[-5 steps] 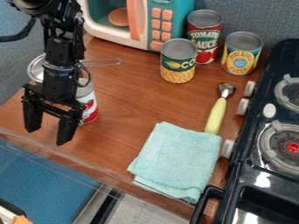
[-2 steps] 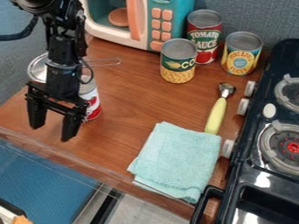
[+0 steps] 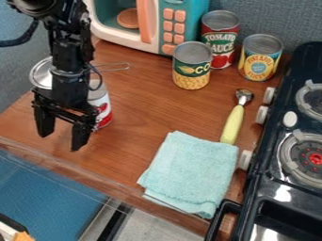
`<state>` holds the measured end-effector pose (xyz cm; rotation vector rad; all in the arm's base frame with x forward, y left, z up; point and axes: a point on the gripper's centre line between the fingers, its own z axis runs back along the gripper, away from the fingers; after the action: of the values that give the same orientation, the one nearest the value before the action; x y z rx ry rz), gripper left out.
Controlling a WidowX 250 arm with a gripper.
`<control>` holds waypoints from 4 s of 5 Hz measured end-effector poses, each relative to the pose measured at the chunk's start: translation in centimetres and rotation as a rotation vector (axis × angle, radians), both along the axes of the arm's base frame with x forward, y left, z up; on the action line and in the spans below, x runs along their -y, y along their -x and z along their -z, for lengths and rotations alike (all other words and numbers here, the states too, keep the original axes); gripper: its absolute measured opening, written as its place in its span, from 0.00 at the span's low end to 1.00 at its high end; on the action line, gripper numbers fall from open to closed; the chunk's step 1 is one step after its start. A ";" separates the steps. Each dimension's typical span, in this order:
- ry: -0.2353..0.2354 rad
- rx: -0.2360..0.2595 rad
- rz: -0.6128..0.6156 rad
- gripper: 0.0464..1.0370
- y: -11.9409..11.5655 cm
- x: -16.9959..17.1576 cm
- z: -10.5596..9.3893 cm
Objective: Move the red can beside the yellow can
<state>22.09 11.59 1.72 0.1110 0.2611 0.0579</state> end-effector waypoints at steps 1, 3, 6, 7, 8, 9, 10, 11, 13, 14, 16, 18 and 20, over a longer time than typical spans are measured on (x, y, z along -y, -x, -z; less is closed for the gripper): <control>0.008 0.051 0.008 0.96 -0.2 0.2 0.2; 0.005 0.111 -0.001 0.96 -1.2 0.0 0.3; 0.037 0.189 -0.062 0.96 -3.3 -1.3 0.4; 0.036 0.201 -0.072 0.96 -3.8 -1.4 0.3; 0.043 0.215 -0.069 0.96 -4.9 -0.9 -0.2; 0.062 0.212 -0.052 0.96 -5.5 0.4 -0.4; 0.075 0.220 -0.058 0.96 -5.7 0.7 -0.5; 0.069 0.243 -0.053 0.96 -6.1 1.1 -1.2; 0.073 0.282 -0.059 0.96 -7.0 1.8 -1.6; 0.067 0.326 -0.050 0.96 -8.5 2.1 -2.5; 0.048 0.340 -0.058 0.96 -10.7 1.9 -1.6; 0.033 0.352 -0.065 0.96 -12.8 1.7 -1.1; 0.041 0.356 -0.074 0.96 -14.7 1.4 -1.2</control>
<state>36.75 10.19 2.93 0.0483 -0.0897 0.1442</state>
